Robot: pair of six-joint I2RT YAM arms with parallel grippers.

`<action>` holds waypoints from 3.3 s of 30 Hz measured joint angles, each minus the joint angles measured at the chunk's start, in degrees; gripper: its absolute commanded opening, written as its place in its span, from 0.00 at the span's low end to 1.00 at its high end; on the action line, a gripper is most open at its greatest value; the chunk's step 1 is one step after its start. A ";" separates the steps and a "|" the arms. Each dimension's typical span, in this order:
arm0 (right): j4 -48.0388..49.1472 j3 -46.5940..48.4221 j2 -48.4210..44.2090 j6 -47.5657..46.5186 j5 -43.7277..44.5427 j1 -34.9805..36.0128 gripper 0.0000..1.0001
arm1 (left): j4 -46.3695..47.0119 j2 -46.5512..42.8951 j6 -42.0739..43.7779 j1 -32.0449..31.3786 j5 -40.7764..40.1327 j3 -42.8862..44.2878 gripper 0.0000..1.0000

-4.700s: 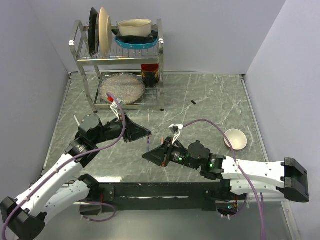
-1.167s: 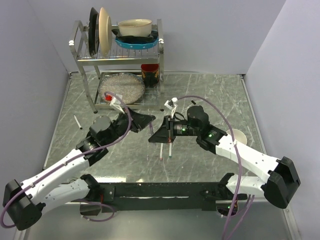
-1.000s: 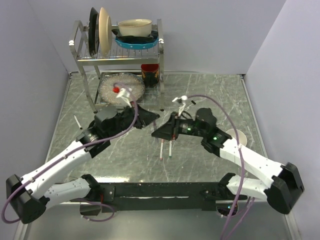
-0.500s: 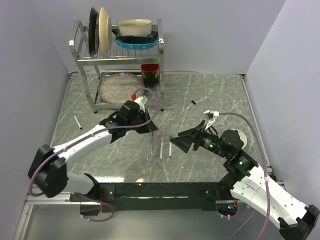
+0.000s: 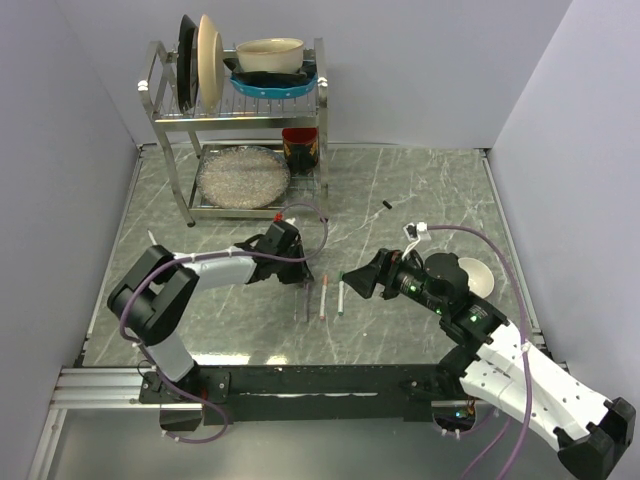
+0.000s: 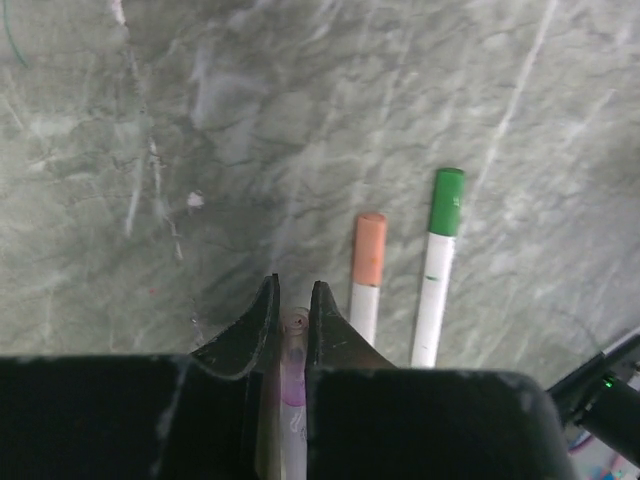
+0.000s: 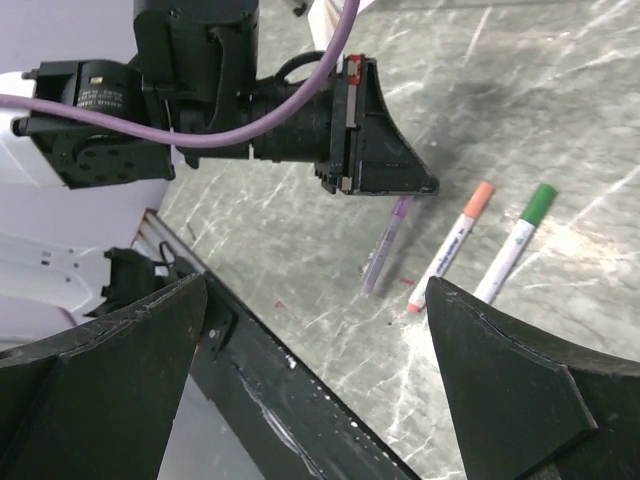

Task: Insert the pens into the pen caps

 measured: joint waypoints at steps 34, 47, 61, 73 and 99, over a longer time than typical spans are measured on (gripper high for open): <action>-6.93 4.44 -4.13 0.87 8.92 -0.02 0.99 | -30.12 -28.11 -5.05 47.04 -24.30 0.94 0.57; -5.25 2.97 -5.22 -0.07 9.09 -0.02 0.99 | -25.05 0.28 5.99 55.49 -21.99 13.11 0.56; -5.20 2.97 -5.70 -0.66 9.29 -0.02 0.99 | -22.58 9.31 12.17 59.34 -20.28 18.01 0.54; -5.81 2.97 -8.04 -0.83 10.16 -0.02 0.99 | -22.71 10.40 14.95 59.39 -21.97 18.27 0.14; -6.25 4.57 -1.75 10.64 3.56 -0.02 0.95 | -22.88 -33.40 9.03 28.72 8.57 -8.98 0.01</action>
